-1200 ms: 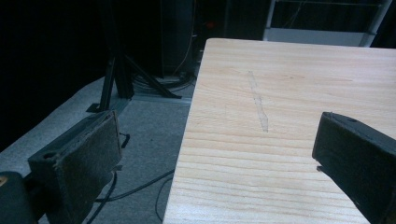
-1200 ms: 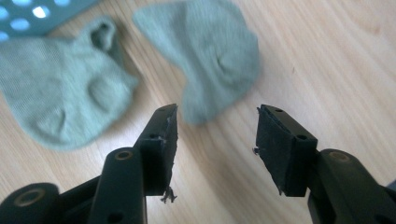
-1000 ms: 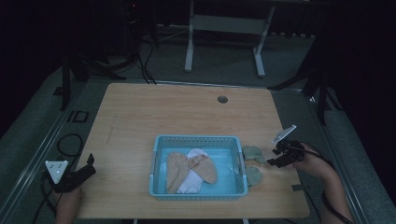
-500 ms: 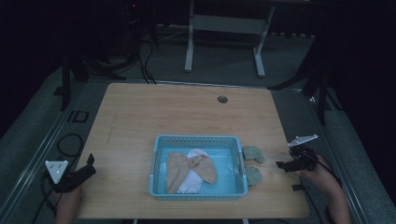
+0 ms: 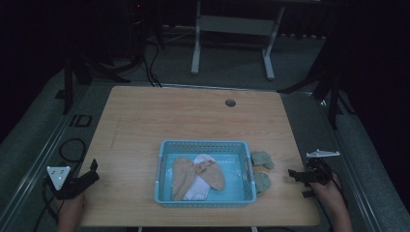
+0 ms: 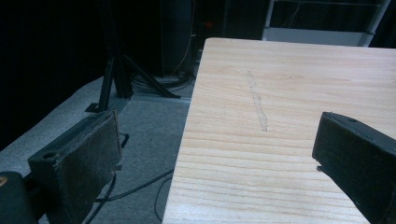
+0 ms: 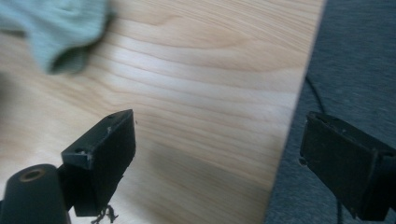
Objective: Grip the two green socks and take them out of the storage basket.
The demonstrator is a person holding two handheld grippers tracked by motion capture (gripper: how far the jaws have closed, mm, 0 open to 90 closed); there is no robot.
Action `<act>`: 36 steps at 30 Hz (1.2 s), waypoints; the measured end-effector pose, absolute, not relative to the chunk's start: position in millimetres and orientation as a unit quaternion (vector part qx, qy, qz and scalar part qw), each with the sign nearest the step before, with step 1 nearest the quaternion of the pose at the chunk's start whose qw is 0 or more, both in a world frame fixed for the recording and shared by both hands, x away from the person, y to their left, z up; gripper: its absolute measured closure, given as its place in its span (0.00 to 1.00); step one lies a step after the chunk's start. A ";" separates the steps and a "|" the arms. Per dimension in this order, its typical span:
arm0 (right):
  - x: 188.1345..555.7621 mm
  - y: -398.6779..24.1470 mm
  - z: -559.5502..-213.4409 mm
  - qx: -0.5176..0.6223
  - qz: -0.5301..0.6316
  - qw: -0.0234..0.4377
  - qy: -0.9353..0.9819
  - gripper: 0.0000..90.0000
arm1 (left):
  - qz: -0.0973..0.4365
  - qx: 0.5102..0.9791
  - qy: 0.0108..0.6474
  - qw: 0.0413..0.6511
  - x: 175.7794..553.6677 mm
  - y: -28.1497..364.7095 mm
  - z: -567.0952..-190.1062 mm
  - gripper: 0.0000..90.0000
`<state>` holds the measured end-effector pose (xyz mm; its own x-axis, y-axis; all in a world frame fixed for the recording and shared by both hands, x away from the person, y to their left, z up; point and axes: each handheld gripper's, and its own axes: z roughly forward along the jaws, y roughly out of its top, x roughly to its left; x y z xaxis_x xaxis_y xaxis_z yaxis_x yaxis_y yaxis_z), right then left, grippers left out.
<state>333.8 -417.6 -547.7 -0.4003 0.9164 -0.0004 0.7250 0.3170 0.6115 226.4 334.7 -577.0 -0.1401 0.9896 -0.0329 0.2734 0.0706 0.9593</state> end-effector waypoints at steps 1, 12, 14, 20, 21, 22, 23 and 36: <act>332.7 -417.7 -549.1 0.522 0.270 0.185 0.788 0.11 | 0.444 0.517 0.611 0.403 226.4 334.7 -577.0 0.01; 312.8 -428.5 -560.4 0.581 0.343 0.278 0.683 0.11 | 0.444 0.517 0.610 0.404 226.4 334.8 -577.1 0.01; 308.8 -427.4 -562.2 0.581 0.347 0.297 0.674 0.11 | 0.444 0.516 0.611 0.405 226.5 334.7 -577.1 0.01; 297.0 -424.9 -563.0 0.567 0.385 0.336 0.646 0.11 | 0.444 0.515 0.610 0.407 226.4 334.8 -577.2 0.01; 292.3 -423.9 -561.5 0.554 0.399 0.354 0.639 0.11 | 0.444 0.515 0.610 0.407 226.5 334.7 -577.2 0.01; 290.7 -423.9 -560.5 0.549 0.408 0.356 0.636 0.11 | 0.444 0.515 0.610 0.407 226.5 334.7 -577.2 0.01; 289.3 -424.2 -559.8 0.546 0.421 0.356 0.631 0.11 | 0.444 0.515 0.610 0.407 226.5 334.7 -577.2 0.02; 283.7 -421.2 -562.7 0.496 0.455 0.387 0.631 0.15 | 0.446 0.519 0.607 0.405 226.3 334.2 -577.2 0.01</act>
<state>283.7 -421.2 -562.7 -0.2091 0.9772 -0.0379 0.2731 0.0956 0.9572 226.3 334.2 -577.2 -0.1341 0.9906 -0.0288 0.2678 0.0642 0.9613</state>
